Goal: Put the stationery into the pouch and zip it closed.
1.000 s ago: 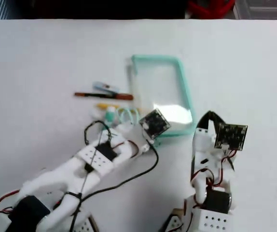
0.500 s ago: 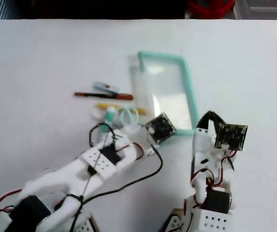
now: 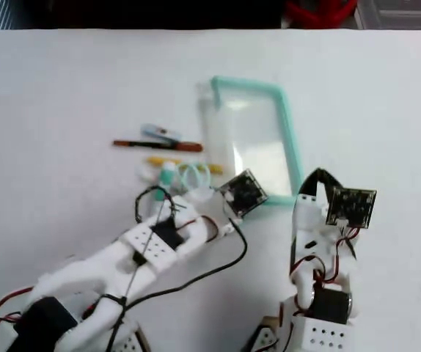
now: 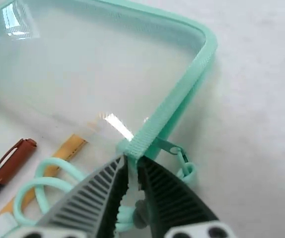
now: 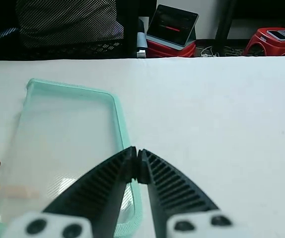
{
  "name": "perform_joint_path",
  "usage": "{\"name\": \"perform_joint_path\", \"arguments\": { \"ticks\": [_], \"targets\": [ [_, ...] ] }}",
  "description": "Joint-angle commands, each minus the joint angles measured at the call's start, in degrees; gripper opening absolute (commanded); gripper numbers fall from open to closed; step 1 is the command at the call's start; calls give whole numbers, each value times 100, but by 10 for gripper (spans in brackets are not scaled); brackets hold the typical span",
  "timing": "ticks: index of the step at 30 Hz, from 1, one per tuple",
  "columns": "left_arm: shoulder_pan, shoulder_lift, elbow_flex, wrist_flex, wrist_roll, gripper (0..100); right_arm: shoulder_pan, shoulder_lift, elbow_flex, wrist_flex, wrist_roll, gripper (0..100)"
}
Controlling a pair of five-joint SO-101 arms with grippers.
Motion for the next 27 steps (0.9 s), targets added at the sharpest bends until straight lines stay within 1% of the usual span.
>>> {"name": "perform_joint_path", "arguments": {
  "ticks": [1,6,10,13,16,18,19,22,24,26,27],
  "targets": [
    [66,-611,-114,343,88,24,-66,-75,-62,-163,9,18],
    [57,-1912,-88,888,114,24,-66,-75,-97,-119,9,18],
    [-22,-2413,105,879,97,25,-207,-57,-176,22,9,18],
    [-40,-2440,281,695,88,27,-760,-48,-580,796,62,18],
    [-40,-2440,360,563,88,27,-1736,-40,-941,1578,686,18],
    [-40,-2440,360,563,88,27,-2316,-40,-1081,1991,888,18],
    [-40,-2440,360,563,88,27,-2457,-40,-1099,2053,914,18],
    [-40,-2448,369,563,88,27,-2510,-40,-1108,2044,897,25],
    [-40,-2484,343,563,79,27,-2545,-40,-1081,2044,826,87],
    [-48,-2484,325,536,70,26,-2677,-31,-993,2044,440,182],
    [-110,-2484,316,475,53,25,-2703,-31,-985,2044,308,207]
  ]
}}
